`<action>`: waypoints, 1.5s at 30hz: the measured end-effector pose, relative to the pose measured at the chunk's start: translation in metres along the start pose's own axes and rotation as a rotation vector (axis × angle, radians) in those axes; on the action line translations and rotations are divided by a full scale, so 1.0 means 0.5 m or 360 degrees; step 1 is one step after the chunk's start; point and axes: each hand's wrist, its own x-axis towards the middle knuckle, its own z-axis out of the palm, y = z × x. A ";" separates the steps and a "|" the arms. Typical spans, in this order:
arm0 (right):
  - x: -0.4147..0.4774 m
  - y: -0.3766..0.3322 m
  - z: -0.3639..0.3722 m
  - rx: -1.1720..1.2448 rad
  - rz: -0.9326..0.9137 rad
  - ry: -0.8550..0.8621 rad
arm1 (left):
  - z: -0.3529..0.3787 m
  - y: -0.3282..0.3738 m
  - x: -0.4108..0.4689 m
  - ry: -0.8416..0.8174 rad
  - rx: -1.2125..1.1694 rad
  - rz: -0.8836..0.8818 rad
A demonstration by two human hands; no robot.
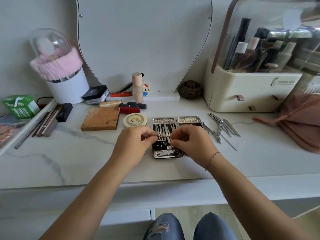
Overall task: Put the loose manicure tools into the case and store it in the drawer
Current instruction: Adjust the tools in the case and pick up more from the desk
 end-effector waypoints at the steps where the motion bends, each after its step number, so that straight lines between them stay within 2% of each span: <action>1: -0.001 0.003 -0.002 -0.0058 -0.0023 0.0011 | -0.001 -0.005 0.000 0.0037 -0.0004 -0.0026; 8: -0.005 0.015 -0.012 -0.0065 -0.0003 0.0059 | 0.002 -0.002 -0.007 -0.0029 0.0032 -0.0119; 15: -0.004 0.015 -0.016 -0.0042 -0.0007 0.0020 | 0.005 0.011 0.000 -0.0066 0.0264 -0.0042; 25: -0.004 0.019 -0.016 -0.0057 -0.0010 0.0006 | -0.018 0.018 0.005 -0.0398 0.0198 -0.0013; 31: -0.003 0.022 -0.011 -0.0062 -0.0023 0.0013 | 0.002 0.026 0.005 -0.0287 0.0351 0.0072; 34: -0.007 0.020 -0.016 -0.0064 -0.0041 -0.0041 | 0.007 0.017 -0.005 -0.0170 0.0370 0.0205; 37: -0.008 0.019 -0.020 -0.0081 -0.0066 -0.0105 | 0.009 -0.002 -0.013 -0.0131 0.0268 0.0354; 40: -0.008 0.021 -0.022 -0.0076 -0.0076 -0.0140 | 0.006 -0.009 -0.021 -0.0155 0.0109 0.0345; 45: -0.010 0.021 -0.021 -0.0108 -0.0110 -0.0145 | 0.013 0.001 -0.020 -0.0130 0.0064 0.0314</action>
